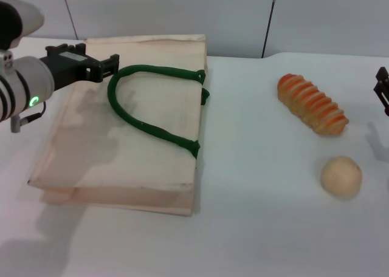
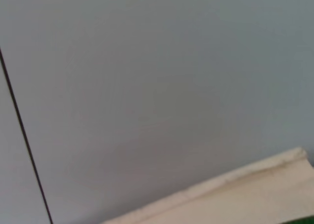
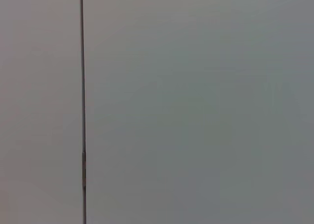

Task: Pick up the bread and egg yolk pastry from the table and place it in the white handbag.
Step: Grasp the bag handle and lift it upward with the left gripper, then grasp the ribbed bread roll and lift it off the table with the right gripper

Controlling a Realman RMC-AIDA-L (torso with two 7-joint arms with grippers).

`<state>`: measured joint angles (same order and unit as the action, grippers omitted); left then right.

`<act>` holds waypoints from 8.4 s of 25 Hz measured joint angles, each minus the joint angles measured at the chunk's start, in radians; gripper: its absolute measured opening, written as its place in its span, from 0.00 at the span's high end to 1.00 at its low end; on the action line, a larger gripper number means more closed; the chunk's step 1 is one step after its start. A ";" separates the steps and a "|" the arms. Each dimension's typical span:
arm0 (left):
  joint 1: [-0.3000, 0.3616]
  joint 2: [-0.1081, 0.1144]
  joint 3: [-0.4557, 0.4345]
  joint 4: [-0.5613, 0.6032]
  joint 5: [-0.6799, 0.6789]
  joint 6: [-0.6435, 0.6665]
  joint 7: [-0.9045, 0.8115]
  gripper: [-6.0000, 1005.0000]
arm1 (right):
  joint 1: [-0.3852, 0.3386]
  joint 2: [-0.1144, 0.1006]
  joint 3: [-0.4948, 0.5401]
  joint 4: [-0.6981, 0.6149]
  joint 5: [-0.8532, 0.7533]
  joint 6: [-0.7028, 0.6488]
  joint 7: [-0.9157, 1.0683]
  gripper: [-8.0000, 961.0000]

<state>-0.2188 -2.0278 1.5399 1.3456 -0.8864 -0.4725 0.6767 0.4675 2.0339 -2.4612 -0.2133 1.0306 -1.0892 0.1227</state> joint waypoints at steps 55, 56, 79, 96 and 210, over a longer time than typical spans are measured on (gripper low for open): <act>-0.211 -0.005 -0.043 -0.257 0.201 -0.108 -0.178 0.27 | 0.011 0.002 -0.001 -0.012 -0.001 0.002 0.002 0.24; -0.211 -0.005 -0.042 -0.258 0.201 -0.107 -0.178 0.28 | 0.011 0.002 -0.001 -0.012 -0.002 0.002 0.002 0.24; -0.238 -0.005 -0.044 -0.292 0.196 -0.094 -0.180 0.49 | 0.013 0.002 -0.001 -0.012 0.003 0.002 0.002 0.24; -0.252 -0.003 -0.052 -0.310 0.201 -0.089 -0.192 0.75 | 0.017 0.002 -0.001 -0.012 0.003 0.002 0.002 0.24; -0.066 -0.002 -0.260 0.691 0.090 -0.658 -0.065 0.89 | 0.172 -0.014 -0.162 0.235 -0.405 0.068 0.563 0.23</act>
<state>-0.2850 -2.0296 1.2800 2.0365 -0.7962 -1.1305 0.6117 0.6399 2.0196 -2.6230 0.0218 0.6256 -1.0214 0.6854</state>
